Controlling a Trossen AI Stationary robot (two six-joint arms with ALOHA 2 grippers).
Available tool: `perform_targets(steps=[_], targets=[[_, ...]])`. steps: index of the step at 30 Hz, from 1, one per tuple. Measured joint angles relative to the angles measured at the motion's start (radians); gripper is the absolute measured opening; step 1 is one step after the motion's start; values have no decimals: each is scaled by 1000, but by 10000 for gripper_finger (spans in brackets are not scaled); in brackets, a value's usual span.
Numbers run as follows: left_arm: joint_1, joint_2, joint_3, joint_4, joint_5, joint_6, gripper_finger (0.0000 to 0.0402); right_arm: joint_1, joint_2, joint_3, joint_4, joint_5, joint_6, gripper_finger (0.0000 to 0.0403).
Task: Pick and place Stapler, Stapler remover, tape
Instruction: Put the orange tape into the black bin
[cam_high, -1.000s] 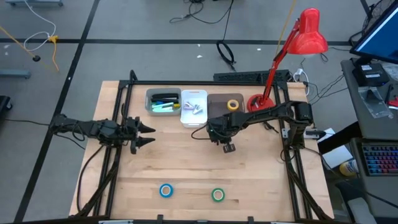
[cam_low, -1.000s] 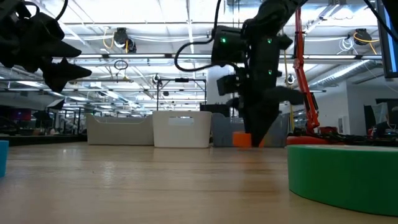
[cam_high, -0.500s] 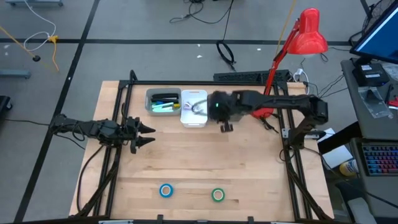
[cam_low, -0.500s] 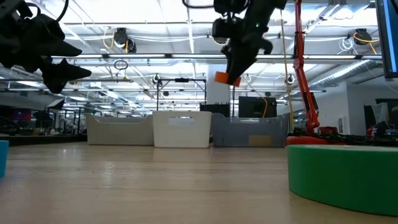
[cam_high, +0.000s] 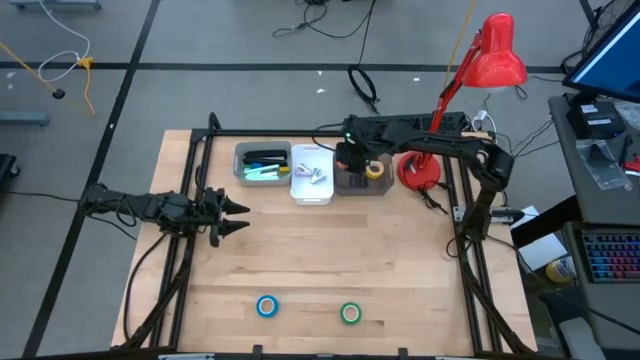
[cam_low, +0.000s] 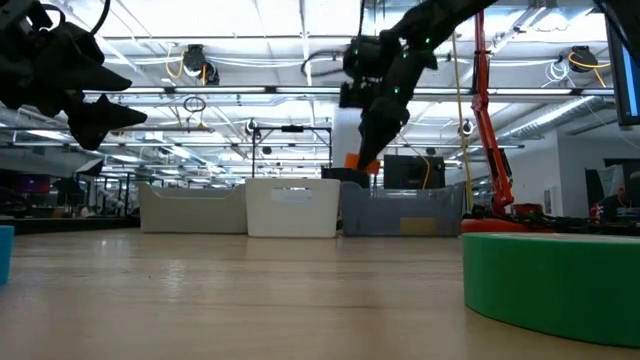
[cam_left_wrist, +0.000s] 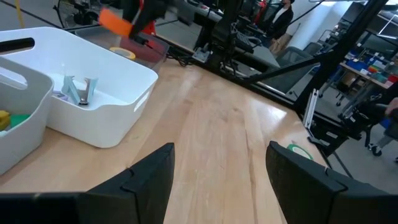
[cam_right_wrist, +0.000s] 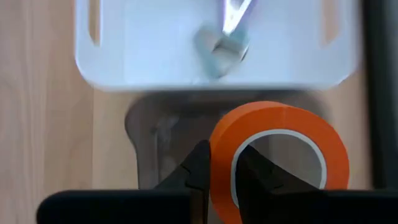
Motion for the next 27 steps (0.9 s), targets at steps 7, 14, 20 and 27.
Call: perform_targets(steps=[7,14,20,27], targets=[[0,0,0,0,-1,0,250,-21,70,-12,-36,-44,-23,36],[0,0,0,0,0,-5,250,-66,116,-25,-17,-51,-26,37],[0,0,0,0,0,-5,250,-88,163,-27,-10,-54,-28,39],[0,0,0,0,0,-9,250,-90,185,-27,11,-47,-29,41]])
